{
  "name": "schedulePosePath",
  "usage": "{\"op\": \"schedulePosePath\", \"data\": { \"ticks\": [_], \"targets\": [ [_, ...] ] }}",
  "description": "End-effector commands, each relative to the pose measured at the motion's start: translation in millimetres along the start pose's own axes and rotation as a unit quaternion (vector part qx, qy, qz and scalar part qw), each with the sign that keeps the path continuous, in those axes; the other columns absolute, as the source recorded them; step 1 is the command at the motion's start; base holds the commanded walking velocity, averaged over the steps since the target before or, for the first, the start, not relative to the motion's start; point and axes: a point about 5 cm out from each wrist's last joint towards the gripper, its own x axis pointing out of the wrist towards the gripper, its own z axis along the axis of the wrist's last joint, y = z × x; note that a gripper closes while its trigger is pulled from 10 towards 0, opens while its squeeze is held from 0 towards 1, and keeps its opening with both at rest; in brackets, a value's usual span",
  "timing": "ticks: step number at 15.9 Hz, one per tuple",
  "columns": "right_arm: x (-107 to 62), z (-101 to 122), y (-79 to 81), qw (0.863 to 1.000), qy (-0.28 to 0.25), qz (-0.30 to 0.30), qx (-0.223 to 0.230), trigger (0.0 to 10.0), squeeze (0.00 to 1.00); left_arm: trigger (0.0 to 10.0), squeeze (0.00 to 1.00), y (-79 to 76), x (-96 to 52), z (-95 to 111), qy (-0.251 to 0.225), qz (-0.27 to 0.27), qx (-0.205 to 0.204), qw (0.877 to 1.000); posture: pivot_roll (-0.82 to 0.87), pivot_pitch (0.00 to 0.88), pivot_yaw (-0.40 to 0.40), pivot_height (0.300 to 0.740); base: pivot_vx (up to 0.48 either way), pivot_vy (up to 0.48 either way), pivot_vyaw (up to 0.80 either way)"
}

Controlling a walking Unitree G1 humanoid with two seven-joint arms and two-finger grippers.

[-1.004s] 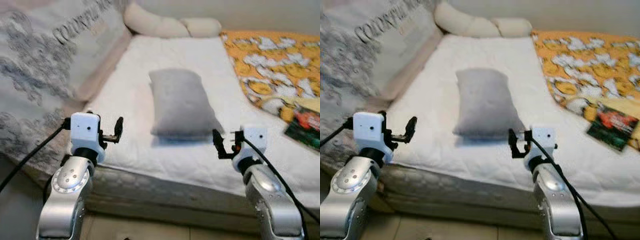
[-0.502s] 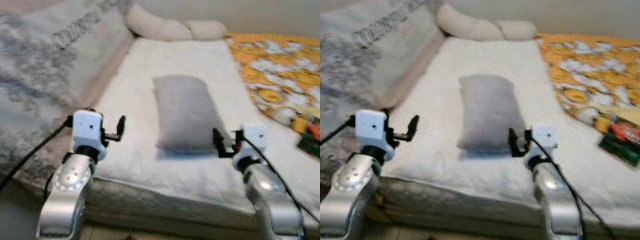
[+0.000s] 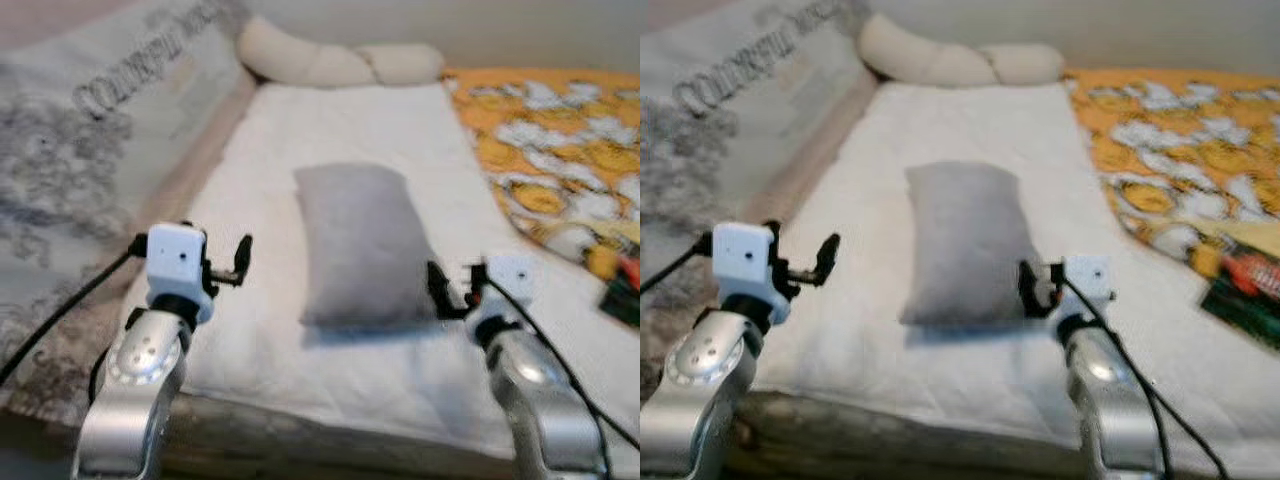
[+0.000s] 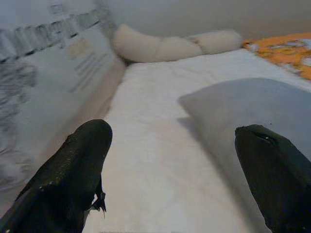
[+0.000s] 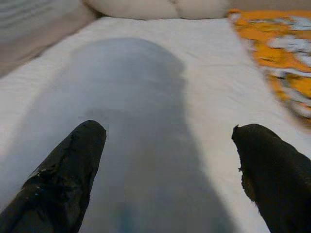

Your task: Clean up the room

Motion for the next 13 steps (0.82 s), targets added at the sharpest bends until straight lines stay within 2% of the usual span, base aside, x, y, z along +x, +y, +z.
{"op": "schedulePosePath", "data": {
  "ticks": [1,4,5,8,10,11,13],
  "targets": [
    [0.2,4,1.4,1.000,-0.008,0.007,-0.001,10.0,0.00,10.0,0.00,1.3,-0.5,1,0.001,0.003,0.003,1.000,0.05,0.000,0.010,0.740,0.300,0.000,0.00],
    [-0.7,3,0.9,1.000,-0.008,0.008,0.000,10.0,0.00,10.0,0.00,-1.9,-1.9,0,0.001,-0.005,-0.003,1.000,0.04,0.000,0.017,0.740,0.199,0.000,0.00],
    [-0.5,3,0.3,1.000,-0.008,0.011,0.003,10.0,0.00,10.0,0.00,-7.8,-0.8,-7,0.025,-0.023,-0.005,0.999,0.03,0.000,0.025,0.740,0.000,0.000,0.00],
    [9.2,3,-11.9,1.000,-0.001,-0.003,-0.006,10.0,0.00,10.0,0.00,-6.8,9.1,-18,0.058,-0.027,-0.011,0.998,0.02,0.000,0.040,0.740,0.000,0.000,0.00],
    [21.4,3,-27.4,1.000,0.006,-0.015,-0.011,10.0,0.00,10.0,0.00,-6.7,22.9,-26,0.079,-0.047,0.011,0.996,0.01,0.000,0.045,0.740,0.000,0.000,0.00],
    [35.7,4,-45.2,0.999,0.015,-0.033,-0.026,10.0,0.00,10.0,0.00,-5.4,41.4,-32,0.097,-0.054,0.012,0.994,0.00,0.000,0.047,0.740,0.000,0.000,0.00],
    [56.0,8,-66.8,0.997,0.020,-0.065,-0.025,10.0,0.00,10.0,0.00,-2.7,68.3,-37,0.114,-0.042,0.013,0.992,0.00,0.000,0.049,0.740,0.000,0.000,0.00]
  ]
}}
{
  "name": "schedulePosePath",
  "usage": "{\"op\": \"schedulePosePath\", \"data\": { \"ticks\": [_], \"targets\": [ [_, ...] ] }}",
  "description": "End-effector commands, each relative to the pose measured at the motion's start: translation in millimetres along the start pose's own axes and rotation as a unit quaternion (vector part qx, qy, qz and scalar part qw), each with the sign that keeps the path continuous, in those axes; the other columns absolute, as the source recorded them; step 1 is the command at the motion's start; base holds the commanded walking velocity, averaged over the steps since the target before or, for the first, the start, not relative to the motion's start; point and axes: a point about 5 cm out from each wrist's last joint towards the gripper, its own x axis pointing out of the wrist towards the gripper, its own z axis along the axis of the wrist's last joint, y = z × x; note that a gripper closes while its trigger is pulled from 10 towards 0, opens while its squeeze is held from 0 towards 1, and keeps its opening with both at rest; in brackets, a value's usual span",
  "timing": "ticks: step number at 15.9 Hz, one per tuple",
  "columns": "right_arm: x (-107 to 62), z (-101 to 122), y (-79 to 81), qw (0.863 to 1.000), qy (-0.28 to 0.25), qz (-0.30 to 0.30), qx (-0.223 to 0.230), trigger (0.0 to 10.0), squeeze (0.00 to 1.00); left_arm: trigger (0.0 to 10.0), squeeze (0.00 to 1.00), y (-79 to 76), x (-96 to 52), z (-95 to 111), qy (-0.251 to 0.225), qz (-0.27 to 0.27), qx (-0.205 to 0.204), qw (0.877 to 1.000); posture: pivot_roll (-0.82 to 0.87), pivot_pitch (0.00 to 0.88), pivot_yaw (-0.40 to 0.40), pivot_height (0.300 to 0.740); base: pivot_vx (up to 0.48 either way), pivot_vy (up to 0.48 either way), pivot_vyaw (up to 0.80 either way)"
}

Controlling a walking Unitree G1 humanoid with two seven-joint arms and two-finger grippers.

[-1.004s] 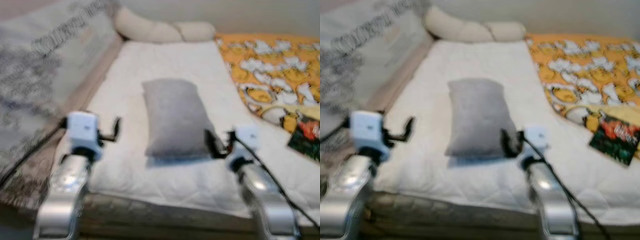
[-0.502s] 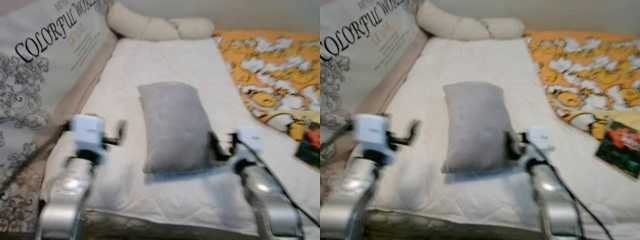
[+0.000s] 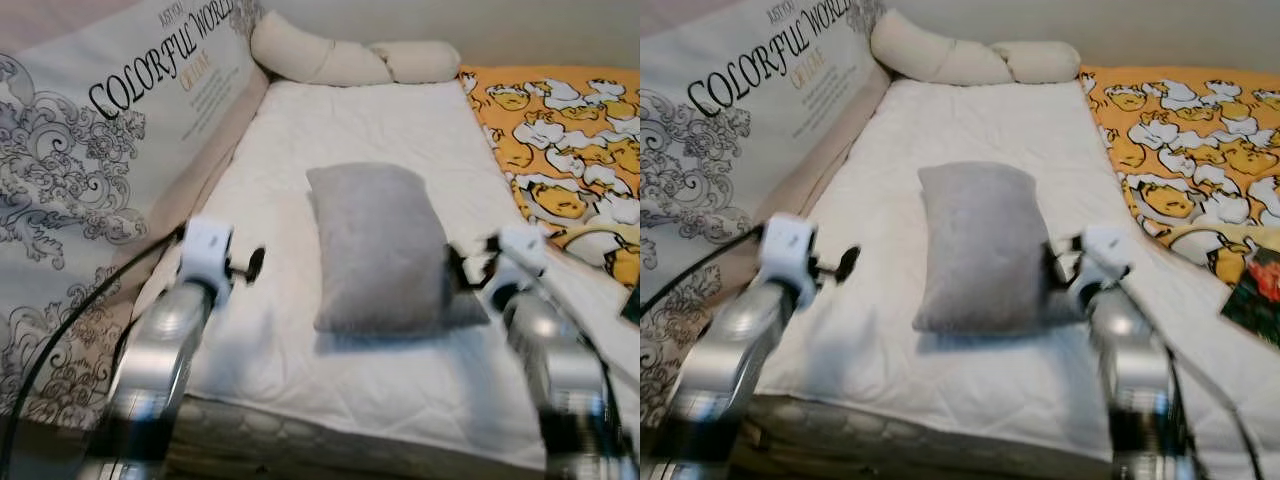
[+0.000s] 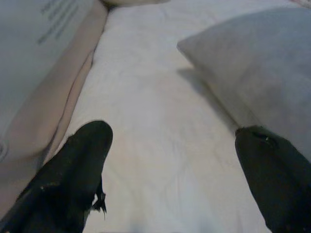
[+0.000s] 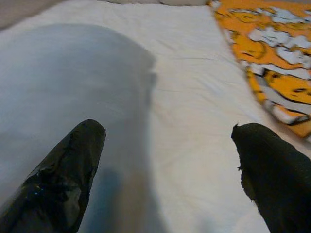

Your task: Clean up the room

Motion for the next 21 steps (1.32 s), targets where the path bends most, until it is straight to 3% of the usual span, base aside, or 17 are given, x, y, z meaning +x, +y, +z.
{"op": "schedulePosePath", "data": {
  "ticks": [1,3,5,8,10,11,15,17,21],
  "targets": [
    [14.8,2,-13.7,0.999,0.006,-0.032,-0.001,10.0,0.00,10.0,0.00,2.7,15.9,-7,0.030,0.011,0.012,0.999,-0.01,0.000,0.054,0.740,0.000,0.000,0.00],
    [25.8,-1,-22.9,0.998,0.030,-0.052,-0.021,10.0,0.00,10.0,0.00,-2.7,28.6,-10,0.046,0.002,0.012,0.999,-0.01,0.000,0.058,0.740,0.000,0.000,0.00],
    [32.4,-14,-31.9,0.991,0.076,-0.070,-0.082,10.0,0.00,10.0,0.00,-13.7,43.6,-18,0.074,-0.002,0.019,0.997,-0.01,0.000,0.055,0.740,0.000,0.000,0.00],
    [31.9,-29,-32.3,0.981,0.110,-0.060,-0.146,10.0,0.00,10.0,0.00,-30.9,52.4,-28,0.092,0.004,0.018,0.996,0.00,0.000,0.040,0.740,0.000,0.000,0.00],
    [29.4,-40,-32.2,0.978,0.130,-0.054,-0.153,10.0,0.00,10.0,0.00,-49.4,55.2,-32,0.105,-0.019,0.026,0.994,-0.01,0.000,0.034,0.740,0.000,0.000,0.00],
    [29.1,-49,-20.2,0.980,0.144,-0.007,-0.134,10.0,0.00,10.0,0.00,-72.5,57.9,-32,0.107,-0.063,0.025,0.992,-0.02,0.000,0.036,0.740,0.000,0.000,0.00],
    [32.5,-44,15.3,0.983,0.123,0.116,-0.067,10.0,0.00,10.0,0.00,-100.5,58.7,-29,0.108,-0.132,0.010,0.985,-0.03,0.000,0.030,0.740,0.000,0.000,0.00],
    [32.3,-41,29.9,0.981,0.109,0.157,-0.040,10.0,0.00,10.0,0.00,-109.4,57.5,-32,0.116,-0.151,0.020,0.982,-0.03,0.000,0.031,0.740,0.000,0.000,0.00],
    [29.0,-40,35.3,0.980,0.092,0.178,-0.006,10.0,0.00,10.0,0.00,-109.7,54.0,-44,0.142,-0.166,-0.010,0.976,-0.04,0.000,0.036,0.740,0.000,0.000,0.00]
  ]
}}
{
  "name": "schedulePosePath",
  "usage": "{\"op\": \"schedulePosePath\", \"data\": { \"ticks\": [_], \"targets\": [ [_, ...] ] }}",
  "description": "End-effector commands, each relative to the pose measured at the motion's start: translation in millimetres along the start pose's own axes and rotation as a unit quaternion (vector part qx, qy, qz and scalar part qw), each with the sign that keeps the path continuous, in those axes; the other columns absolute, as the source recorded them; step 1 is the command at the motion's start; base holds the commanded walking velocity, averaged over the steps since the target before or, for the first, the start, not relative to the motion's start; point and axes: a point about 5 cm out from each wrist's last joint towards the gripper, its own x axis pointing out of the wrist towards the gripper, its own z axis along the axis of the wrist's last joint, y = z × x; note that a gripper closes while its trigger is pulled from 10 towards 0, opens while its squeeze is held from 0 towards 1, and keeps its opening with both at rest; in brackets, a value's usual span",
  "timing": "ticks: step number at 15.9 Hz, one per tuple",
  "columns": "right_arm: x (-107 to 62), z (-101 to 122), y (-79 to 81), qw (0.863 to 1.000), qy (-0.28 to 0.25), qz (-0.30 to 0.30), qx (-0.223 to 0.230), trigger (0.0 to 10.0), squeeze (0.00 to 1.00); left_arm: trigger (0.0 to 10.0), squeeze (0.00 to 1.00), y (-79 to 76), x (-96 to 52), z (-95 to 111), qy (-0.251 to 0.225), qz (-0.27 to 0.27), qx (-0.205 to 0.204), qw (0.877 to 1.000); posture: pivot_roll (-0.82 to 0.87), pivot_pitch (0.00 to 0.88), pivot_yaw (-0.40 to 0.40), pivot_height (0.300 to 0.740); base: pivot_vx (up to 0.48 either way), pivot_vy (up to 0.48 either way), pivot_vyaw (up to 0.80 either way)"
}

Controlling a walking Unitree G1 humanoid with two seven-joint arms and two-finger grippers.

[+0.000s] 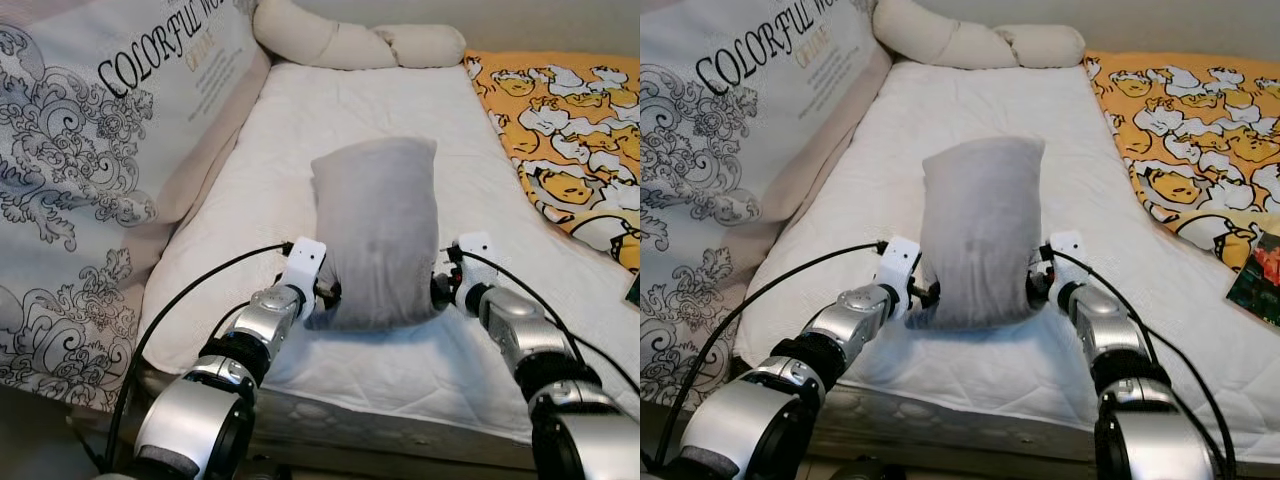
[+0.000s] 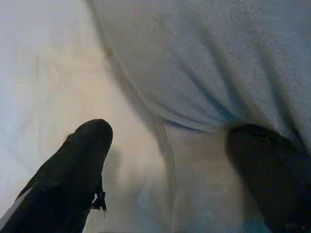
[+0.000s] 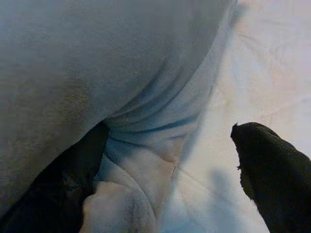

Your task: Clean up the room

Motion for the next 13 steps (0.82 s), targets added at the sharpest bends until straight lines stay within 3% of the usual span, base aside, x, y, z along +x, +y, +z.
{"op": "schedulePosePath", "data": {
  "ticks": [1,2,3,5,6,10,13],
  "targets": [
    [0.1,3,5.6,1.000,-0.006,0.018,0.005,10.0,0.00,10.0,0.00,-9.9,1.5,6,-0.015,-0.040,-0.024,0.999,-0.04,0.000,0.044,0.740,0.000,0.000,0.00],
    [-2.6,4,1.7,1.000,-0.013,0.014,0.014,10.0,0.00,10.0,0.00,-14.3,1.0,16,-0.044,-0.077,-0.045,0.995,-0.04,0.000,0.045,0.740,0.000,0.000,0.00],
    [-7.5,9,-3.9,0.999,-0.026,0.014,0.033,10.0,0.00,10.0,0.00,-19.7,-1.6,31,-0.083,-0.139,-0.076,0.984,-0.04,0.000,0.046,0.740,0.000,0.000,0.00],
    [-12.6,14,-9.6,0.997,-0.038,0.018,0.061,10.0,0.00,10.0,0.00,-19.8,-5.2,40,-0.105,-0.184,-0.099,0.972,-0.04,0.000,0.048,0.740,0.000,0.000,0.00],
    [-19.5,17,-6.1,0.992,-0.047,0.065,0.095,10.0,0.00,10.0,0.00,-15.4,-9.7,46,-0.115,-0.219,-0.129,0.960,-0.04,0.000,0.050,0.740,0.000,0.000,0.00],
    [-39.8,1,12.2,0.982,-0.013,0.176,0.065,10.0,0.00,10.0,0.00,-6.0,-23.6,44,-0.122,-0.299,-0.142,0.936,-0.04,0.000,0.055,0.740,0.000,0.000,0.00],
    [-55.5,7,16.8,0.978,-0.032,0.194,0.071,10.0,0.00,10.0,0.00,1.1,-40.3,48,-0.138,-0.319,-0.138,0.927,-0.04,0.000,0.057,0.740,0.000,0.000,0.00]
  ]
}}
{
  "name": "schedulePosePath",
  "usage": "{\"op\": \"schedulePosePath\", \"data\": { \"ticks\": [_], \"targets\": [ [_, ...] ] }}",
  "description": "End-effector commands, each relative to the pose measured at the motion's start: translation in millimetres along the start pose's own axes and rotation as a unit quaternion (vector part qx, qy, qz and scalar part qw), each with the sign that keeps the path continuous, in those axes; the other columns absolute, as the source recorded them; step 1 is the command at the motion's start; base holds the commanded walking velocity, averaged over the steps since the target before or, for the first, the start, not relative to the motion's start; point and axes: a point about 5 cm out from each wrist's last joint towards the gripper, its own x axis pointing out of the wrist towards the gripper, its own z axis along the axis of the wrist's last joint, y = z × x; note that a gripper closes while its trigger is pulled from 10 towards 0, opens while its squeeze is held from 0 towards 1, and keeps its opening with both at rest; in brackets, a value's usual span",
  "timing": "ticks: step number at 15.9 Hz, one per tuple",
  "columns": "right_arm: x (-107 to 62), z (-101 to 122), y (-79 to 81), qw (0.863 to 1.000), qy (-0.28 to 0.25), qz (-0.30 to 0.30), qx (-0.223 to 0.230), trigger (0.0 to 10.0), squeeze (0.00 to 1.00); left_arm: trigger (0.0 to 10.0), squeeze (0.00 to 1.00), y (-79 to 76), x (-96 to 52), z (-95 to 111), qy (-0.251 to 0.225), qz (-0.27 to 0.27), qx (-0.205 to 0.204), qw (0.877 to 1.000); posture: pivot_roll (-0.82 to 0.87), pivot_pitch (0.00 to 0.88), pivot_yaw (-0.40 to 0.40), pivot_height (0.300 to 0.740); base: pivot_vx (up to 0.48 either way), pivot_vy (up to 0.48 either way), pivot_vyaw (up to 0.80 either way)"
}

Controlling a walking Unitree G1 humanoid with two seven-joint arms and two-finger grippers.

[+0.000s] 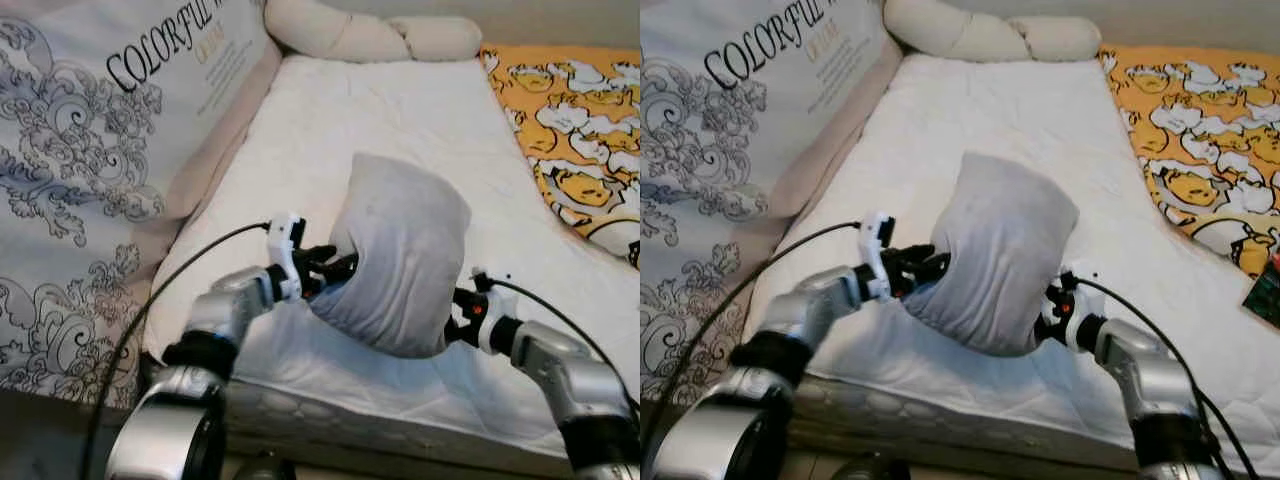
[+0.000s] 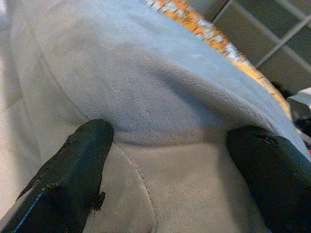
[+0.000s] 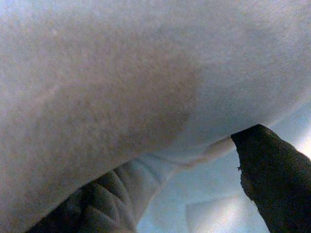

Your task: Clean up the room

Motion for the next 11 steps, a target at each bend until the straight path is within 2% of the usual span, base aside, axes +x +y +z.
{"op": "schedulePosePath", "data": {
  "ticks": [1,3,4,6,8,9,11],
  "targets": [
    [-3.0,15,11.7,0.999,-0.030,0.033,-0.008,10.0,0.00,10.0,0.00,-15.5,0.5,7,0.002,-0.046,0.008,0.999,-0.03,0.000,0.059,0.740,0.000,0.000,0.00],
    [-17.7,11,10.3,0.999,-0.030,0.020,-0.006,10.0,0.00,10.0,0.00,-23.4,-20.2,8,0.008,-0.061,0.023,0.998,-0.03,0.000,0.065,0.740,0.000,0.000,0.00],
    [-22.2,10,9.6,1.000,-0.027,0.014,-0.005,10.0,0.00,10.0,0.00,-24.8,-25.7,6,0.012,-0.059,0.027,0.998,-0.03,0.000,0.067,0.740,0.000,0.000,0.00],
    [-39.1,-4,-5.0,0.999,0.001,-0.048,-0.001,10.0,0.00,10.0,0.00,-15.1,-49.7,-16,0.076,0.014,0.079,0.994,-0.03,0.004,0.072,0.740,0.000,0.000,0.00],
    [-43.6,-9,-11.4,0.997,0.013,-0.079,0.005,10.0,0.00,10.0,0.00,-10.5,-56.2,-18,0.074,0.053,0.102,0.991,-0.03,0.003,0.075,0.740,0.000,0.000,0.00],
    [-46.3,-9,-18.0,0.994,0.013,-0.107,0.015,10.0,1.00,10.0,1.00,3.0,-59.1,-8,0.035,0.111,0.099,0.988,-0.03,0.000,0.077,0.740,0.000,0.000,0.00],
    [-47.7,-7,-27.3,0.989,-0.003,-0.144,0.027,10.0,1.00,10.0,1.00,15.2,-60.8,10,-0.018,0.147,0.072,0.986,-0.04,0.000,0.081,0.740,0.000,0.000,0.00]
  ]
}}
